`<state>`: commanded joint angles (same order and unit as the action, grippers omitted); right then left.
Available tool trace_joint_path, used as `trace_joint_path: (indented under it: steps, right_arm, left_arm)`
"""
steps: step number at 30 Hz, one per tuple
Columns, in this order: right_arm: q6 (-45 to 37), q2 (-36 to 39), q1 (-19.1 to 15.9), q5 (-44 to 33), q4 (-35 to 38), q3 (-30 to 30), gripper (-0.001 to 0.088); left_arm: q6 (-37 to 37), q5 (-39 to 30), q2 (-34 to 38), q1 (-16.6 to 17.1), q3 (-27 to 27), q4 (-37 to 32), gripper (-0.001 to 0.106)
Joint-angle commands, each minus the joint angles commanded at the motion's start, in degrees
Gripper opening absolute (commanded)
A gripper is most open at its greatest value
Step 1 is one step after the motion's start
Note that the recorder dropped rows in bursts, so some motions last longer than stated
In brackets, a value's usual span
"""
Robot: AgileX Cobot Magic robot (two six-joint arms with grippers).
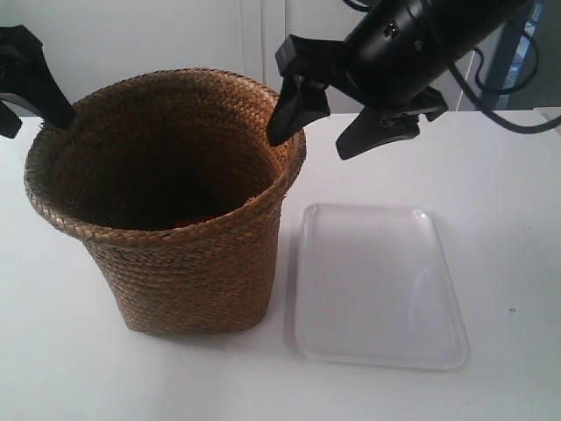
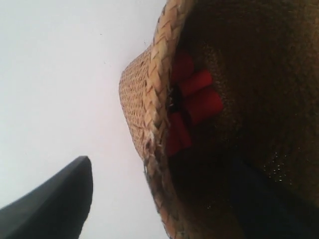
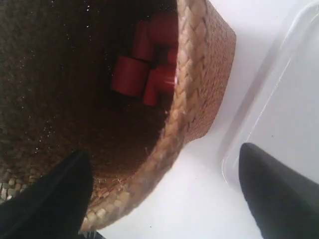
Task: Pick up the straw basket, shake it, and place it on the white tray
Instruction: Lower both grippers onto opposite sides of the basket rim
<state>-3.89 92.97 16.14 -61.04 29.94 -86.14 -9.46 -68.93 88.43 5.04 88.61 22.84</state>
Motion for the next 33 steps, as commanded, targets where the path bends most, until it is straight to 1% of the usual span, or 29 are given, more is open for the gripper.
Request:
trace_joint_path:
  steps: [4,11,17,19,20,21,22,23,24,25,26,27,30,33]
  right_arm:
    - [0.11,2.03,0.13,1.04,0.0,0.0,0.0757]
    - [2.88,5.58,0.13,5.59,0.3,0.11,0.0757]
    - [2.88,10.58,0.13,6.17,3.21,0.11,0.0756]
    - [2.88,11.7,0.32,6.42,4.09,0.11,0.0702]
    - [2.88,12.16,0.36,7.31,4.09,0.11,0.0626]
    - [2.88,12.44,0.51,7.76,4.09,0.11,0.0594]
    - [2.88,12.53,0.51,9.43,4.09,0.11,0.0503]
    - [2.88,12.53,0.51,10.94,4.09,0.11,0.0386]
    - [2.88,12.53,0.51,11.53,4.09,0.11,0.0287]
    - [2.88,12.42,0.51,12.14,4.09,0.11,0.0131]
    - [2.88,12.29,0.51,12.03,4.25,0.11,0.0003]
    - [2.74,11.85,0.51,12.15,5.01,0.11,0.0]
    - [0.29,8.82,1.1,14.46,4.73,0.11,0.0]
    - [-0.75,5.21,2.99,18.26,2.5,1.04,0.0]
  left_arm:
    - [0.0,0.84,1.49,0.0,0.0,0.6,0.078]
    - [-0.93,1.93,4.82,-0.1,0.0,5.25,0.078]
    - [-1.55,2.36,8.54,-0.47,0.0,5.69,0.077]
    - [-2.39,1.73,10.4,-1.33,0.0,5.81,0.071]
    - [-2.51,2.09,11.14,-1.86,0.0,5.81,0.063]
    - [-2.51,2.48,11.5,-2.01,0.0,5.92,0.058]
    - [-2.51,3.23,11.61,-2.41,0.0,6.19,0.049]
    - [-2.51,3.44,11.61,-2.41,0.0,7.14,0.039]
    - [-2.51,3.64,11.61,-2.41,0.0,7.79,0.03]
    - [-2.51,3.98,11.61,-2.41,0.0,8.79,0.015]
    - [-2.62,3.98,11.61,-2.41,0.0,9.58,0.003]
    - [-4.17,4.25,11.34,-2.41,0.0,11.13,0.0]
    - [-10.34,6.7,8.64,-2.96,-0.13,15.27,0.0]
    - [-13.91,12.33,4.25,-5.54,-3.02,16.74,0.0]
